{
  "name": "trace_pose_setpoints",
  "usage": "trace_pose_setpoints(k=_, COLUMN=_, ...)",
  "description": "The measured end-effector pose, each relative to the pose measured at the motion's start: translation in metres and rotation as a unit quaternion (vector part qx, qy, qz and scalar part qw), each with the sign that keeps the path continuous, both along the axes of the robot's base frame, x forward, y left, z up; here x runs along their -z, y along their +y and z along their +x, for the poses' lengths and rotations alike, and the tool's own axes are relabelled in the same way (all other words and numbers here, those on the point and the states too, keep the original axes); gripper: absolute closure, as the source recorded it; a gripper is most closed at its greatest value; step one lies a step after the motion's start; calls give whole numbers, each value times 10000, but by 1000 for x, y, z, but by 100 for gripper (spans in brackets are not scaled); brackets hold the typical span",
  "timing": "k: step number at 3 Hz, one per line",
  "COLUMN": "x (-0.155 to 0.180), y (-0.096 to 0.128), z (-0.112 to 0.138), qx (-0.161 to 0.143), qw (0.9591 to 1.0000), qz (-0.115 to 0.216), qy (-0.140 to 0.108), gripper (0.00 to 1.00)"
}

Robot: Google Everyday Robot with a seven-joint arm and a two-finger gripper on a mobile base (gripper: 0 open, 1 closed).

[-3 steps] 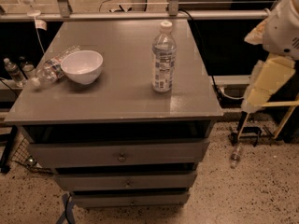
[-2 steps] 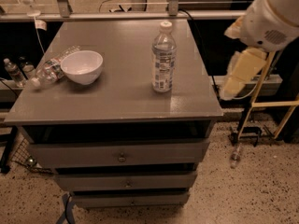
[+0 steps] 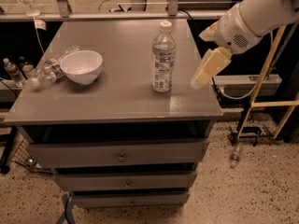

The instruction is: Knock blue plastic bottle over

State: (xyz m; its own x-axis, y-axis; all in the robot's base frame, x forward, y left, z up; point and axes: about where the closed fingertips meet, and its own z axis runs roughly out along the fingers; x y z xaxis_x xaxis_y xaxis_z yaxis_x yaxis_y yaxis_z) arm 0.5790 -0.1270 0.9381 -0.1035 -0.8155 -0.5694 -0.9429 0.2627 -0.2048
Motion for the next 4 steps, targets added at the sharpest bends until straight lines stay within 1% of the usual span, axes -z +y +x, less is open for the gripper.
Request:
trace_pose_setpoints(k=1, x=12, y=9, z=24, qx=-16, qw=9981, qz=620, qy=-11, gripper=0)
trace_pose_setpoints(k=2, x=18, y=16, z=41, qx=-103, qw=9928, qz=1192, qy=-9, gripper=0)
trace_pose_setpoints(k=3, x=22, y=28, z=52, qx=-358, qw=9843, qz=1726, qy=42, gripper=0)
trace_pose_setpoints(k=4, x=26, y=39, z=57, qx=-610, qw=9765, qz=2064, qy=135, gripper=0)
